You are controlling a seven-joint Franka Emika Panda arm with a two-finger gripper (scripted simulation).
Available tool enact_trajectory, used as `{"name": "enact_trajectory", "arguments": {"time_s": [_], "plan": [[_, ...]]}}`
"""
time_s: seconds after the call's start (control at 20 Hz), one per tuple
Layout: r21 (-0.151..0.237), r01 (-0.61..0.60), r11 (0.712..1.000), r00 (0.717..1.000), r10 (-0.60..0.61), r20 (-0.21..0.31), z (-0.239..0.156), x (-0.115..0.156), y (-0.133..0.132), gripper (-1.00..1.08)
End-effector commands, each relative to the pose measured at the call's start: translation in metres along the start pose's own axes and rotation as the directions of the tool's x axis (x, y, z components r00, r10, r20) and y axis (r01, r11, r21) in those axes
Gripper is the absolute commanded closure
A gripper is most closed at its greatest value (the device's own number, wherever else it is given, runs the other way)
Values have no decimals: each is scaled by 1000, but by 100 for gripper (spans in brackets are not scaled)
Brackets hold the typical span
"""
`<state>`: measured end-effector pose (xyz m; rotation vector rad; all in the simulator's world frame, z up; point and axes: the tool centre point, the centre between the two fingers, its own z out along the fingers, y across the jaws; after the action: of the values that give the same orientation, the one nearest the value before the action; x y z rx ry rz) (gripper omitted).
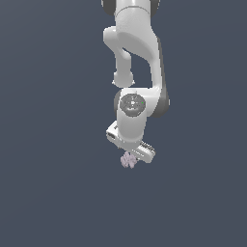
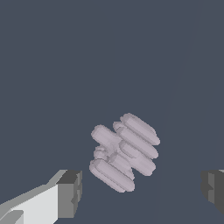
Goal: Pick up the object and move it to a goal position.
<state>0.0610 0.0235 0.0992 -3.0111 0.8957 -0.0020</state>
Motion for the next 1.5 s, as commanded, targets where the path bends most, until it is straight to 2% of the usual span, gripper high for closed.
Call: {"name": "enact_trajectory", "arguments": {"time_s": [0.0,0.55,1.0,1.3,1.35,1.45], "plan": [[0,-30,1000,1000,30,0,3,1,-3,-92],[-1,-56,998,998,56,1,11,2,-7,-92],[-1,-60,998,998,60,1,52,1,-6,-92],[-1,-61,998,998,61,1,57,2,-7,-92],[-1,-61,998,998,61,1,57,2,-7,108],[-1,-61,998,998,61,1,57,2,-7,108]]}}
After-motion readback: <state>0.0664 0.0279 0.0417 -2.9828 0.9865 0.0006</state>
